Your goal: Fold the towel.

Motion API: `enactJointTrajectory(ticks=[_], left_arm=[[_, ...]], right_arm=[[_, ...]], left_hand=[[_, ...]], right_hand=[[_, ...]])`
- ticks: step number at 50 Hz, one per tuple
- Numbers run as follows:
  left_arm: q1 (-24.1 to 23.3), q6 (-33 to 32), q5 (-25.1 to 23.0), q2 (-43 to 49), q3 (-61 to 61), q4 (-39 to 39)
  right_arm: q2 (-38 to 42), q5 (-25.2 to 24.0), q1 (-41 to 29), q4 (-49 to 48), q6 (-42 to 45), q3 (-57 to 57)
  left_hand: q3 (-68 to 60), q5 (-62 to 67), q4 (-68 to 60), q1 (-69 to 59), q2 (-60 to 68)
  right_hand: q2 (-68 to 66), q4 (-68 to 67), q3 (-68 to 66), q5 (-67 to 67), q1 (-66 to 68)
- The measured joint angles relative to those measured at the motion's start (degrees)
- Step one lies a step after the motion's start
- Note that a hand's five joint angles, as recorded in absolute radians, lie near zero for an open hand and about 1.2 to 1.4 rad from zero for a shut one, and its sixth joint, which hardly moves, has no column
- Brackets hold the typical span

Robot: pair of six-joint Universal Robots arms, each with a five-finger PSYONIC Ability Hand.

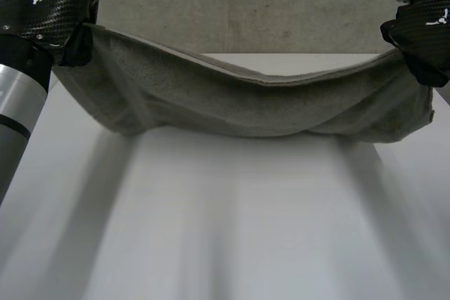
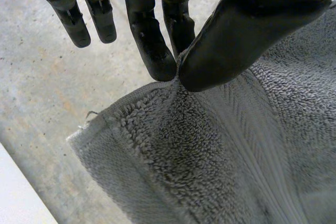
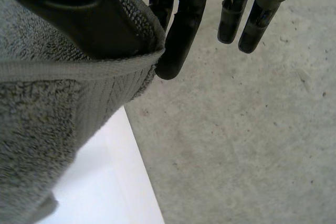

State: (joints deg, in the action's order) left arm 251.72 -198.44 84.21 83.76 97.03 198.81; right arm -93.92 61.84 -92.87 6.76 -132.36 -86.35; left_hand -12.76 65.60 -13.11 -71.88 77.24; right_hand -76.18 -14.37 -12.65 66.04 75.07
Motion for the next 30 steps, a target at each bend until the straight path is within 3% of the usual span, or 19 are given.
enactJointTrajectory(ticks=[12, 21, 30], left_arm=[[3.30, -0.24, -3.92, 2.80, 4.83, -6.47], [4.48, -1.48, -9.41, 5.28, 10.53, -8.30], [4.76, -4.54, -10.75, 15.35, 7.20, -8.82]], right_arm=[[2.77, -1.05, 0.12, 1.35, 10.18, -6.35], [4.06, -1.49, 1.63, 5.53, 12.38, -11.56], [13.14, -2.67, 2.33, 5.87, 13.22, -9.25]], left_hand=[[0.00, 0.00, 0.00, 0.00, 0.00], [0.00, 0.00, 0.00, 0.00, 0.00], [0.00, 0.00, 0.00, 0.00, 0.00]], right_hand=[[0.00, 0.00, 0.00, 0.03, 0.00], [-0.28, 0.00, 0.00, 0.04, 0.00], [-0.29, 0.00, 0.00, 0.03, 0.00]])
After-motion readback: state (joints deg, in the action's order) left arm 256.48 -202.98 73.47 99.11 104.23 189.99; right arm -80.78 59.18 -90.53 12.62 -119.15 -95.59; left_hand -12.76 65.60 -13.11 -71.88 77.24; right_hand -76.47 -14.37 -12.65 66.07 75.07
